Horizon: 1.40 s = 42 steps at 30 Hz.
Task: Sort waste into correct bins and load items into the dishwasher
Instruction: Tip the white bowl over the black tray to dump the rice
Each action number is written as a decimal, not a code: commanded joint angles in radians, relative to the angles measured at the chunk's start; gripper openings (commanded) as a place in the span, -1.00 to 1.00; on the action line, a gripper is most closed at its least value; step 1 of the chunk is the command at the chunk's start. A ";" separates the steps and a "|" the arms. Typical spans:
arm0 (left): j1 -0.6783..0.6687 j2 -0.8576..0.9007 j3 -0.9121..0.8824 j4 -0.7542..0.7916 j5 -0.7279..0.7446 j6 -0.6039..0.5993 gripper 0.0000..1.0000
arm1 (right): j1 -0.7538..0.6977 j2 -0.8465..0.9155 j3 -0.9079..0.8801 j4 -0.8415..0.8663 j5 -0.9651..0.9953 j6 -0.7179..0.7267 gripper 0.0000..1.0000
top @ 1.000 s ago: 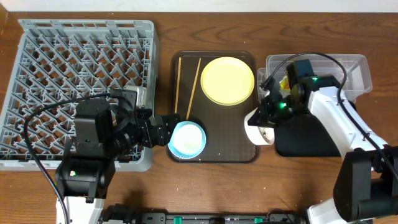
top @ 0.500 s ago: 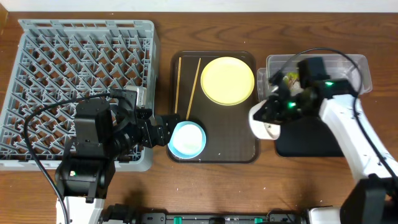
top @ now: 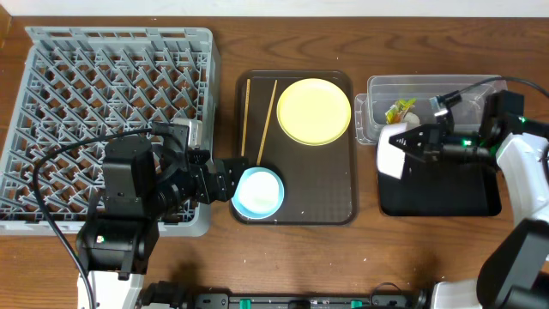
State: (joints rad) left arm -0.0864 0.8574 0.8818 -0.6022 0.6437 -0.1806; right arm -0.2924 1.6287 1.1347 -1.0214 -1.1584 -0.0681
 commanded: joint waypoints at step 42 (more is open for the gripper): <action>-0.002 -0.002 0.020 0.001 -0.008 0.003 0.93 | -0.159 0.075 -0.195 0.077 -0.333 -0.300 -0.97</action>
State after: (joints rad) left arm -0.0864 0.8574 0.8818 -0.6022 0.6437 -0.1810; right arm -0.4644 1.7111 0.9409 -0.9497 -1.5059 -0.3687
